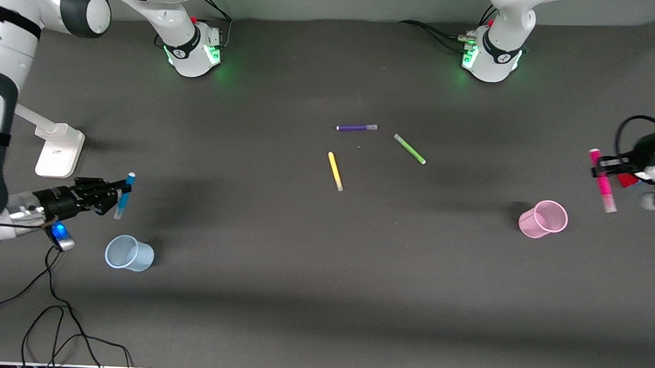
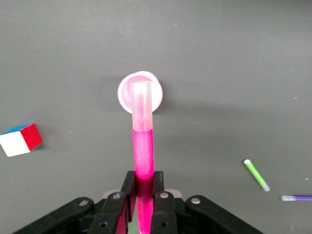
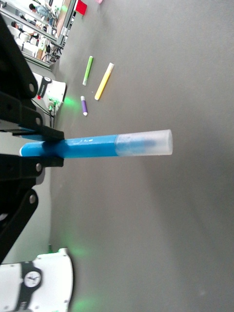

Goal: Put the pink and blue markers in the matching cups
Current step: 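Lift the blue marker toward the blue cup while the left gripper carries pink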

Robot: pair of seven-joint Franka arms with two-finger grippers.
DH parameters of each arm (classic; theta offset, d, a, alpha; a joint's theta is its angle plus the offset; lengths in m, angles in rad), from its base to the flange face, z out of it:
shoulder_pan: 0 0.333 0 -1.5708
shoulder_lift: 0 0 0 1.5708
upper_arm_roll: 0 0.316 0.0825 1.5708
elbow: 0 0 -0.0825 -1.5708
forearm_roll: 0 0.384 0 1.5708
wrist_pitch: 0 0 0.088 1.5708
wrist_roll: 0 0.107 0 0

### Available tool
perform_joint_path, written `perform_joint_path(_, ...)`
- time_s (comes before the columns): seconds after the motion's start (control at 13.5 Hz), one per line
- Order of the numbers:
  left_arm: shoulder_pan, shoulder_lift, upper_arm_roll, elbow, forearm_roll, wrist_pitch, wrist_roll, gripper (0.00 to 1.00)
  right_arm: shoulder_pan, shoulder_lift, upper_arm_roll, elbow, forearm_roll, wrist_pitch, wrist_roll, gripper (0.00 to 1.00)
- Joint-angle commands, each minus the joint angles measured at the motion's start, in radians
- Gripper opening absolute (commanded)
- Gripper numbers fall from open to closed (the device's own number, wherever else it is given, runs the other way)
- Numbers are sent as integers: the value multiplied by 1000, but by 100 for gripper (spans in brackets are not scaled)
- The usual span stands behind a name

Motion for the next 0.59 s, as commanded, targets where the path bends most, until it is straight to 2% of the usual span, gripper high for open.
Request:
perform_joint_path(0.0,15,71,-12,9,25,-23,37,0,-6,27,3,56,25,46,-16,0)
perform_joint_path(0.15,2,149,-15,13,83,-60,37,0,-18,51,6,68,30,110,-13,0)
perform_joint_path(0.3,0,227,-17,45,111,-96,60,0,-40,69,6,67,109,164,0,0)
perform_joint_path(0.52,-5,386,-17,186,112,-233,66,0,-52,90,6,68,171,209,4,0)
